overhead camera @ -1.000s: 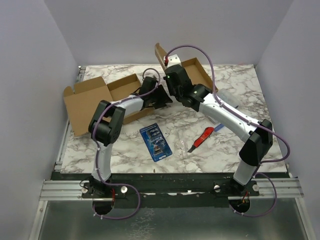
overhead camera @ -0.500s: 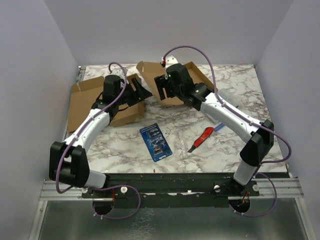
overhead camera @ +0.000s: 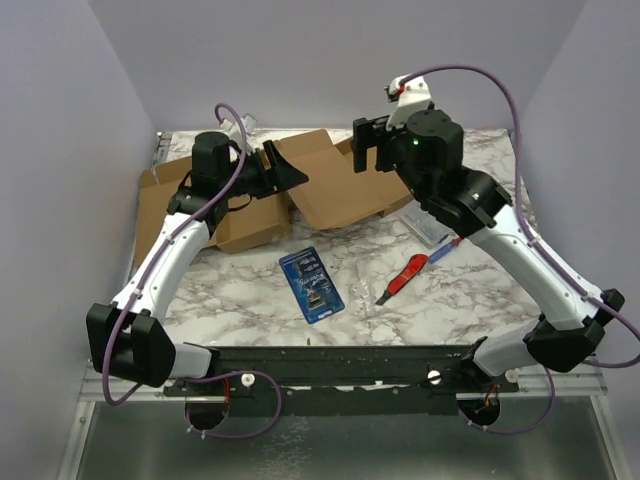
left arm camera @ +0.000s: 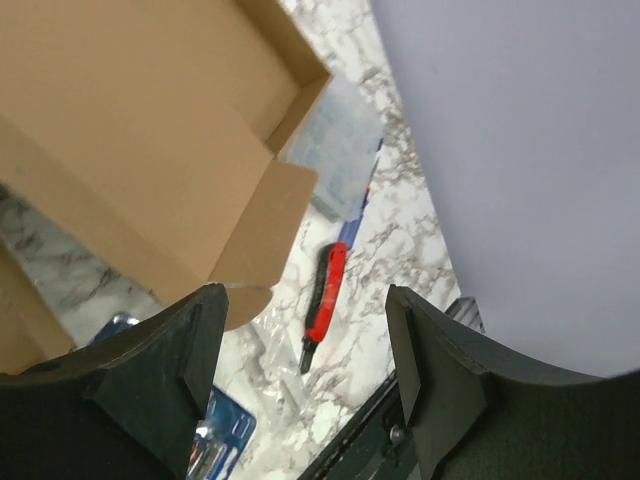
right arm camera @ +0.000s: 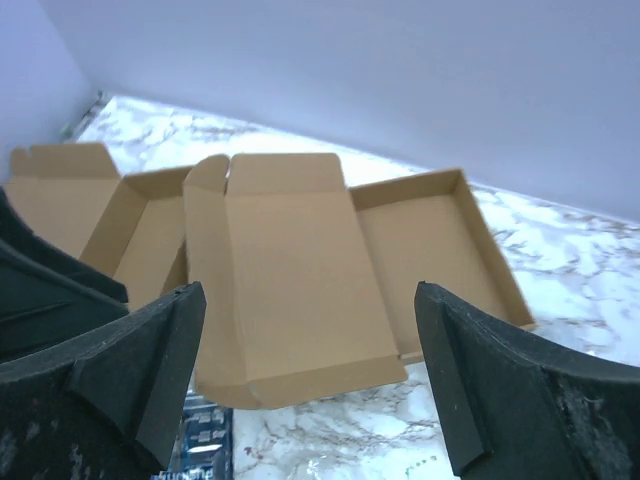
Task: Unpack the express box
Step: Reset both arms
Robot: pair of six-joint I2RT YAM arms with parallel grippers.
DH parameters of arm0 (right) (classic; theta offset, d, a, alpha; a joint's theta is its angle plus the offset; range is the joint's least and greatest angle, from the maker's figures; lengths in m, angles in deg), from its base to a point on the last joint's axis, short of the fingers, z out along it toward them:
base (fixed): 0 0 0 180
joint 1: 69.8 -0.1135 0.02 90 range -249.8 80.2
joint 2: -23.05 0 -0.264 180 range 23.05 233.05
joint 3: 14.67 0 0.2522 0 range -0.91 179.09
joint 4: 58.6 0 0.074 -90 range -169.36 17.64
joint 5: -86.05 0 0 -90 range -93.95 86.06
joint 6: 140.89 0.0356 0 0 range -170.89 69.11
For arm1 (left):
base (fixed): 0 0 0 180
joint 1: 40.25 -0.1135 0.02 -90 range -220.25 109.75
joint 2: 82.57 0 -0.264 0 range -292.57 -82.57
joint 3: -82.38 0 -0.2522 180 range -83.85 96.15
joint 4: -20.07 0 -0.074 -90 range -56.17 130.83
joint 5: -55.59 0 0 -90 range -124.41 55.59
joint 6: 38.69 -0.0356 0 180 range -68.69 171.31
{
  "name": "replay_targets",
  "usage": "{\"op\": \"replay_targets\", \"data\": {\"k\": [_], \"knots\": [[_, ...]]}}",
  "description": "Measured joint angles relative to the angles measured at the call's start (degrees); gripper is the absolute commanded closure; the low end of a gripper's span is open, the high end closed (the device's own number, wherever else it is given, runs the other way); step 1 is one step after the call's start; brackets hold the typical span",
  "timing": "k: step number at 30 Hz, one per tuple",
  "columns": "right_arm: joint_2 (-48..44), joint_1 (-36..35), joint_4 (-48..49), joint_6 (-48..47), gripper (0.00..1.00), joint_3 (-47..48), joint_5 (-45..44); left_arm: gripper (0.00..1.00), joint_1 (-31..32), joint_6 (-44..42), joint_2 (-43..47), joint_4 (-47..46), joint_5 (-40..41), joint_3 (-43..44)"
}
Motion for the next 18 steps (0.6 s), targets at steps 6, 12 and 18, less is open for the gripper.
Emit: {"op": "replay_targets", "data": {"k": [6,12,18], "knots": [[-8.41,0.07,4.15,-4.42,0.00,-2.95,-4.74,0.21,0.00,-2.62,2.60,0.76,-1.09,9.05],[-22.05,0.07,11.17,-7.98,0.00,-7.10,-4.61,0.16,0.00,-8.22,9.33,-0.28,1.27,21.59],[-34.51,0.09,20.44,-10.05,0.00,-12.48,-5.55,0.15,0.02,-13.86,13.03,-0.31,5.31,30.38]]}}
